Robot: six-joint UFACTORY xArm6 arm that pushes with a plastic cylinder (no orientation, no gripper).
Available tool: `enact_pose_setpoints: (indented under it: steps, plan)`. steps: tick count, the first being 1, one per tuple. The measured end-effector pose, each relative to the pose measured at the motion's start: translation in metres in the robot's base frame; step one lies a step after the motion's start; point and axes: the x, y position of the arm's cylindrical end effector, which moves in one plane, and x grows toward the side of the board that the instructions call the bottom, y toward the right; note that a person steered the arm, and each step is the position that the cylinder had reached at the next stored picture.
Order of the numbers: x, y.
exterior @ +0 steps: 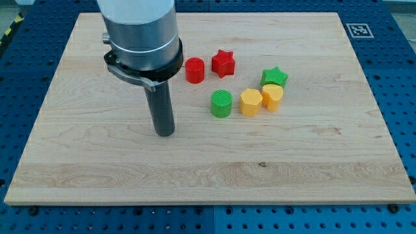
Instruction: Place blue triangle diagonal to red circle
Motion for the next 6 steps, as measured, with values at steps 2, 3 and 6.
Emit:
enact_pose_setpoints:
  steps: [2, 3, 6]
  plan:
    - [-0.0005, 0.0000]
    - [-0.0018, 0.0000]
    - [-0.0022, 0.0000]
